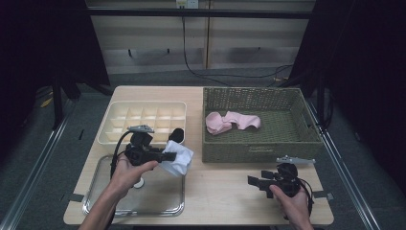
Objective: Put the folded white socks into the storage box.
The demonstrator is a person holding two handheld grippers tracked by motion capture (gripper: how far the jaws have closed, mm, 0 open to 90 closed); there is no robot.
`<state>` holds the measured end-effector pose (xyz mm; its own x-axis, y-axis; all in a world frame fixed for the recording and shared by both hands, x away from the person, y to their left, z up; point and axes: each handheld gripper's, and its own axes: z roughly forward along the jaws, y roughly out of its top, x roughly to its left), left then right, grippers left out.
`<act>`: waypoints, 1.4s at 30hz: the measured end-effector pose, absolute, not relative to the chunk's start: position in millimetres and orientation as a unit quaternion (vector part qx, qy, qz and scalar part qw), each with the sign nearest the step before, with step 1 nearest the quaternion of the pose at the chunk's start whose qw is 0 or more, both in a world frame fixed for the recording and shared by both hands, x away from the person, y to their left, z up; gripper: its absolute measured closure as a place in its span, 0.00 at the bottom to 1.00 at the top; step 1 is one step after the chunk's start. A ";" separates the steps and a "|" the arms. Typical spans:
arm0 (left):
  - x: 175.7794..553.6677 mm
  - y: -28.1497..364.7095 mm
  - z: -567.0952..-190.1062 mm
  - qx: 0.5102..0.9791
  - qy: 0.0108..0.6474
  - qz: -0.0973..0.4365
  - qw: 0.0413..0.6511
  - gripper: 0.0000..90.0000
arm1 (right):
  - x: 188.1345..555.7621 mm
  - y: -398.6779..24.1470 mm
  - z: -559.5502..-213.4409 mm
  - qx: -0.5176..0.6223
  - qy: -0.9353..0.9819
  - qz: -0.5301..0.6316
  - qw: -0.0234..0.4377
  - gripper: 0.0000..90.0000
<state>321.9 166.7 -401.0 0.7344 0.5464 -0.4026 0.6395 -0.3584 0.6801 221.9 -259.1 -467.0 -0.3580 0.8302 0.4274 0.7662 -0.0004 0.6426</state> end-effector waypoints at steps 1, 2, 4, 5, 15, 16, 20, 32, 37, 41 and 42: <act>321.9 166.7 -401.0 0.822 0.361 -0.053 0.437 0.79 | 221.8 -259.0 -466.9 0.565 0.706 0.424 0.038 0.27; 322.6 167.4 -400.6 0.821 0.364 -0.051 0.436 0.79 | 221.7 -259.0 -466.9 0.565 0.706 0.425 0.039 0.27; 324.6 169.3 -398.9 0.823 0.368 -0.045 0.430 0.79 | 221.5 -259.0 -466.7 0.564 0.707 0.425 0.040 0.27; 325.5 170.0 -397.3 0.823 0.374 -0.039 0.425 0.79 | 221.5 -259.2 -466.7 0.564 0.707 0.426 0.040 0.27; 337.3 186.5 -385.2 0.808 0.393 -0.032 0.437 0.79 | 221.8 -259.0 -466.8 0.564 0.708 0.424 0.039 0.25; 338.7 188.2 -383.8 0.810 0.393 -0.028 0.434 0.79 | 222.0 -258.9 -466.9 0.564 0.708 0.423 0.038 0.25; 343.9 195.4 -379.3 0.803 0.398 -0.023 0.443 0.79 | 222.4 -258.5 -467.1 0.561 0.711 0.422 0.039 0.25; 360.8 213.0 -373.8 0.795 0.418 -0.009 0.439 0.79 | 222.5 -258.3 -467.5 0.564 0.710 0.420 0.035 0.25; 366.7 219.2 -374.1 0.793 0.422 -0.005 0.439 0.79 | 222.7 -257.2 -468.3 0.564 0.711 0.419 0.035 0.25; 371.6 226.1 -370.1 0.790 0.432 0.000 0.435 0.79 | 223.0 -257.3 -468.4 0.565 0.709 0.421 0.032 0.25; 372.5 226.9 -369.7 0.791 0.434 0.007 0.431 0.79 | 223.0 -257.5 -468.5 0.564 0.709 0.422 0.032 0.25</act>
